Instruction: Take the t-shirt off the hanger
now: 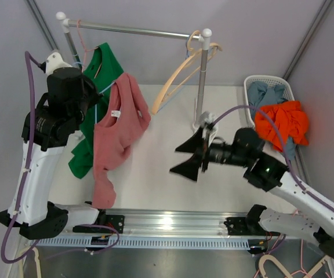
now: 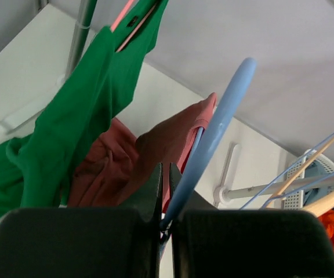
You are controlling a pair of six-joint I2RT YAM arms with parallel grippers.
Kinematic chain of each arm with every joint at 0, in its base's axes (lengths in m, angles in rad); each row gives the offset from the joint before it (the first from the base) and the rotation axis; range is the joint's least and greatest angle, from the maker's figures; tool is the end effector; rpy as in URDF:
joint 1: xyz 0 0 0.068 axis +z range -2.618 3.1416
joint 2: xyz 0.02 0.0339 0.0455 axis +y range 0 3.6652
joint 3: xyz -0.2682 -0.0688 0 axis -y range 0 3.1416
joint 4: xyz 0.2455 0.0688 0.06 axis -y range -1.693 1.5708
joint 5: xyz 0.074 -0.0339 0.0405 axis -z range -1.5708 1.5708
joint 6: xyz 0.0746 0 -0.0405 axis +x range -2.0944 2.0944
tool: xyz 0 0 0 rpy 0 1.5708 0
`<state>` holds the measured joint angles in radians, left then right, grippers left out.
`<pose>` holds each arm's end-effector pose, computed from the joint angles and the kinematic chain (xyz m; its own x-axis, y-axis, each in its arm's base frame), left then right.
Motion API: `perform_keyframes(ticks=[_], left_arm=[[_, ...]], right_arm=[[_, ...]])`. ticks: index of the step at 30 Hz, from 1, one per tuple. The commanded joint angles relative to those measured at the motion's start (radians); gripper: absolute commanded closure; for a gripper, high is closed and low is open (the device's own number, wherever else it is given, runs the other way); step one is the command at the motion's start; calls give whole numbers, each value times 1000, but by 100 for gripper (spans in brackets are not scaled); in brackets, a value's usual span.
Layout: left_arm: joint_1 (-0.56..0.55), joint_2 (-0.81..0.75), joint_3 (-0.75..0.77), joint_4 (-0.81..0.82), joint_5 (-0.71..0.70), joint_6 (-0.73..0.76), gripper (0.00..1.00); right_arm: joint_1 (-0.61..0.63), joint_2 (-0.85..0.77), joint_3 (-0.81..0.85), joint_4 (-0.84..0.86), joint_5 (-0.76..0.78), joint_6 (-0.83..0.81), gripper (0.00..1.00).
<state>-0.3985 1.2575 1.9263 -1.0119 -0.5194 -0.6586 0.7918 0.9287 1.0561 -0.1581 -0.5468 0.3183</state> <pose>0.2203 -0.0526 0.5213 -0.1877 -0.4974 -0.8469 -0.2640 0.8561 -0.4443 0.1360 0.1930 0.4148 -0.3250 0.0513 -0.9443 -0.9174 0.2256 0.3280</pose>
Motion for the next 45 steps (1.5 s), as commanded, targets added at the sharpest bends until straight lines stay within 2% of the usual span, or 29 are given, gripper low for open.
perform_keyframes(ticks=[1,3,6,9,15,17,21,22,23,24,25,28,30,31,32,33,36,39,41,44,45], left_arm=[[-54,-12,16,-91,-137,-134,99],[-88,0,22,-125,-175,-157,99],[-118,-6,5,-113,-185,-168,99],[-140,-7,5,-93,-153,-148,99],[-158,3,45,-131,-165,-133,100],[-158,3,39,-139,-166,-134,99],[-160,-16,-22,-114,-162,-136,99],[-160,-21,-36,-103,-159,-134,99],[-160,-29,-49,-79,-157,-131,99],[-160,-32,-67,-70,-156,-130,99],[-160,-30,-82,-60,-153,-127,100],[-160,2,-66,-2,-128,-66,99],[-158,87,-14,-40,-146,-41,99],[-158,124,19,-66,-169,-32,99],[-151,166,152,-138,-177,-29,99],[-146,207,198,-169,-179,-26,99],[-105,354,464,-281,-90,-2,100],[-79,433,595,-350,22,8,99],[-85,374,565,-323,36,22,99],[-85,207,328,-209,59,57,99],[-85,169,304,-194,93,66,99]], right_arm=[[309,-10,-51,187,250,-62,1],[482,71,-62,253,386,-94,1],[596,215,-39,348,485,-102,0],[636,348,-7,465,525,-101,1],[704,583,128,538,726,-157,0],[715,633,185,551,804,-177,1],[730,697,219,607,854,-205,1],[735,697,216,615,860,-205,9],[745,697,203,615,864,-205,26],[750,693,197,614,870,-203,75],[757,681,191,591,884,-196,100],[868,628,134,583,945,-251,100],[940,588,102,548,975,-262,100],[981,581,96,501,969,-218,100],[998,578,85,485,943,-197,100],[1012,584,73,465,915,-176,100],[1054,636,61,369,872,-85,100],[1057,659,-20,353,916,19,100],[1031,639,-97,345,975,94,100],[976,558,-160,313,1057,134,100],[954,535,-165,292,1083,151,100]])
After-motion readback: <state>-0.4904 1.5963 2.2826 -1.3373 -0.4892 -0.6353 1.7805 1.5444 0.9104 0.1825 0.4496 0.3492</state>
